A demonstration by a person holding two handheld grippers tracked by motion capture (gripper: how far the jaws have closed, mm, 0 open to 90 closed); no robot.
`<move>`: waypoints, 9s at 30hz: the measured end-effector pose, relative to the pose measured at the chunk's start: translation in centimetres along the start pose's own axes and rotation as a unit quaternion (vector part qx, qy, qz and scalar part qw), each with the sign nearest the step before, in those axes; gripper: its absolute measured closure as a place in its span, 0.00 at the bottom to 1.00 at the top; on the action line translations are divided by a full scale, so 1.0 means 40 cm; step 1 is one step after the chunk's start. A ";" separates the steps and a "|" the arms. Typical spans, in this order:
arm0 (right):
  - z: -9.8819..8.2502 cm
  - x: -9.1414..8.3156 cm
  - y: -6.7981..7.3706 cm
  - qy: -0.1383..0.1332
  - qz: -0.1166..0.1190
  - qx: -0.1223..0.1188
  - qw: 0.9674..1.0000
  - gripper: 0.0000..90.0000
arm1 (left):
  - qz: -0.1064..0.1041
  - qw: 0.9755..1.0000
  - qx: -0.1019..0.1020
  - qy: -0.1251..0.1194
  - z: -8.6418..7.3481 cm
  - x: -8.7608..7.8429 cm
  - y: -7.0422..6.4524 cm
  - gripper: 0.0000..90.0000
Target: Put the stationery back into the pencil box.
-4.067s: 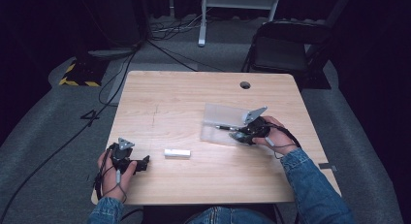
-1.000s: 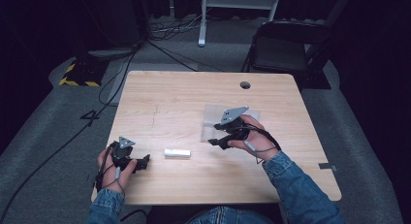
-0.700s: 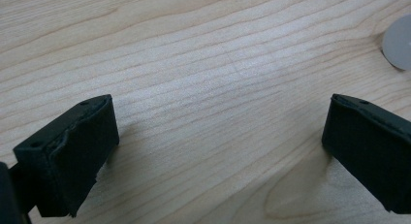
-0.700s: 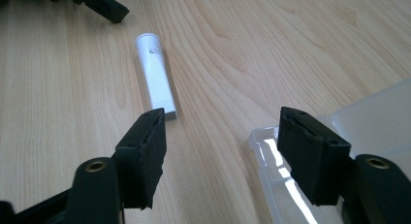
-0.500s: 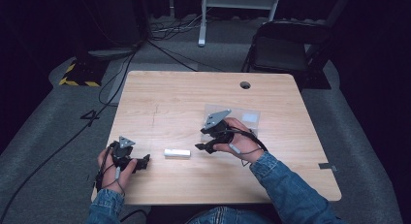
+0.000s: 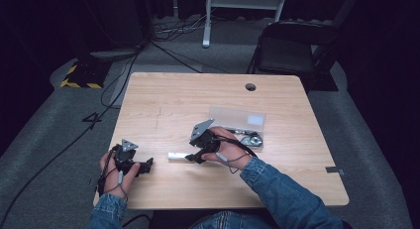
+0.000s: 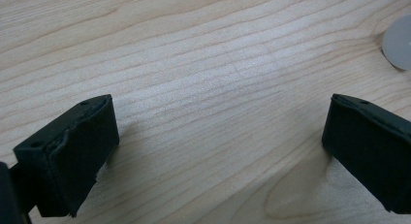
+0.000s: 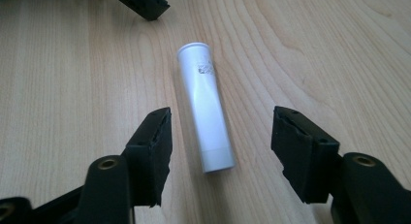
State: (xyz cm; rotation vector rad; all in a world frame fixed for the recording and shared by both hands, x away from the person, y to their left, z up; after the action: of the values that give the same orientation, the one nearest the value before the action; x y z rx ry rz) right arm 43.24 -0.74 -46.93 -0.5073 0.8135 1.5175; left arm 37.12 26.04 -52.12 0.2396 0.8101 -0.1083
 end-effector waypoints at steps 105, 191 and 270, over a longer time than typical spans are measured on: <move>-0.093 -0.295 -0.018 -0.056 -0.023 -0.012 0.998 0.79 | 0.010 1.000 -0.015 0.003 -0.020 -0.005 0.054 0.01; -0.250 -0.243 -0.179 0.047 -0.035 0.036 0.998 0.71 | 0.014 1.000 -0.017 0.005 -0.018 -0.005 0.052 0.00; -0.317 -0.500 -0.079 -0.100 -0.178 0.103 0.974 0.43 | 0.015 1.000 -0.017 0.005 -0.012 0.000 0.048 0.00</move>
State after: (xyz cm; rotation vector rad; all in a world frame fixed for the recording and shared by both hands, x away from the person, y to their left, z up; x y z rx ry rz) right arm 46.94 -23.64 -41.11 -0.3192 0.6724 1.1191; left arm 37.14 28.01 -52.13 0.2204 0.8166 -0.0658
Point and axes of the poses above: each handheld gripper's, and its own axes: x roughly forward along the jaws, z roughly out of its top, y roughly to its left, the point moved 2 cm from there along x, roughly forward along the jaws, and after that the axes turned 15 degrees about z, right-handed, at the moved point
